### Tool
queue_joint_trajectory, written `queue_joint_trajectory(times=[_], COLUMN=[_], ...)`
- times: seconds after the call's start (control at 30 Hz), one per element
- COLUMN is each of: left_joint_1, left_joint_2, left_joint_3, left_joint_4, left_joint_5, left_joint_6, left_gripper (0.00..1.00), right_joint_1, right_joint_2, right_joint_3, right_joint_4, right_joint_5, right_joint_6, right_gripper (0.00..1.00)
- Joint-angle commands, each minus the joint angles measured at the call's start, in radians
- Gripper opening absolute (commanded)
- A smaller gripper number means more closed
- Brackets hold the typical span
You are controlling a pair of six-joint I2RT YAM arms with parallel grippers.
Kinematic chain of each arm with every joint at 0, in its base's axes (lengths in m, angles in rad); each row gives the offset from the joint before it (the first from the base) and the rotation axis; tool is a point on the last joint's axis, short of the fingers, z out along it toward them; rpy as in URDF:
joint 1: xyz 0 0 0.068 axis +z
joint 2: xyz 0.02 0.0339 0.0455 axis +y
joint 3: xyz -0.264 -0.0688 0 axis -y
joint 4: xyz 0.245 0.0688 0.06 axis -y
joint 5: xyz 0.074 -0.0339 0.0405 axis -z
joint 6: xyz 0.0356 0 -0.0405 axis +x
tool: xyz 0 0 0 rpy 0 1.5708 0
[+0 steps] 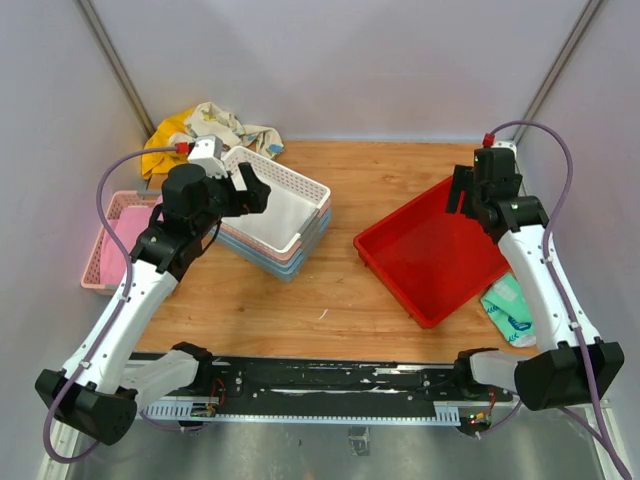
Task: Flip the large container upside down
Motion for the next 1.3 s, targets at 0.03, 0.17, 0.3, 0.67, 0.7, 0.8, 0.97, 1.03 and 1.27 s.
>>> queue_joint_trajectory(times=[0.03,0.17,0.3,0.67,0.7,0.8,0.97,1.03,1.27], left_joint_1=[-0.002,-0.002,-0.002,-0.016,-0.037,-0.144,-0.275,-0.288,-0.314], left_joint_2=[-0.014,-0.008,-0.006,0.042,0.057,0.127,0.229,0.244,0.311], left_joint_3=[-0.013,-0.011,-0.009,0.029,0.036,0.069,0.13,0.143,0.163], left_joint_4=[0.06,0.066,0.064,-0.011,-0.018,-0.04,-0.06,-0.064,-0.092], left_joint_5=[-0.004,0.013,0.017,0.034,0.021,-0.08,-0.15,-0.147,-0.131], left_joint_6=[-0.024,-0.023,-0.02,-0.032,-0.04,-0.053,-0.012,0.018,0.047], left_gripper=[0.99,0.99,0.99,0.99,0.99,0.99,0.99,0.99,0.99], right_joint_1=[0.009,0.01,0.01,0.009,0.01,0.011,0.01,0.01,0.01], right_joint_2=[-0.047,-0.069,-0.098,-0.169,-0.175,-0.202,-0.244,-0.252,-0.255], right_joint_3=[-0.032,-0.048,-0.072,-0.147,-0.156,-0.185,-0.226,-0.232,-0.258], right_joint_4=[0.01,0.02,0.038,0.099,0.104,0.133,0.177,0.177,0.177], right_joint_5=[0.093,0.106,0.119,0.041,0.023,-0.051,-0.156,-0.171,-0.178], right_joint_6=[0.033,0.05,0.068,0.09,0.09,0.095,0.105,0.108,0.12], right_gripper=[0.82,0.82,0.82,0.82,0.82,0.82,0.82,0.82,0.83])
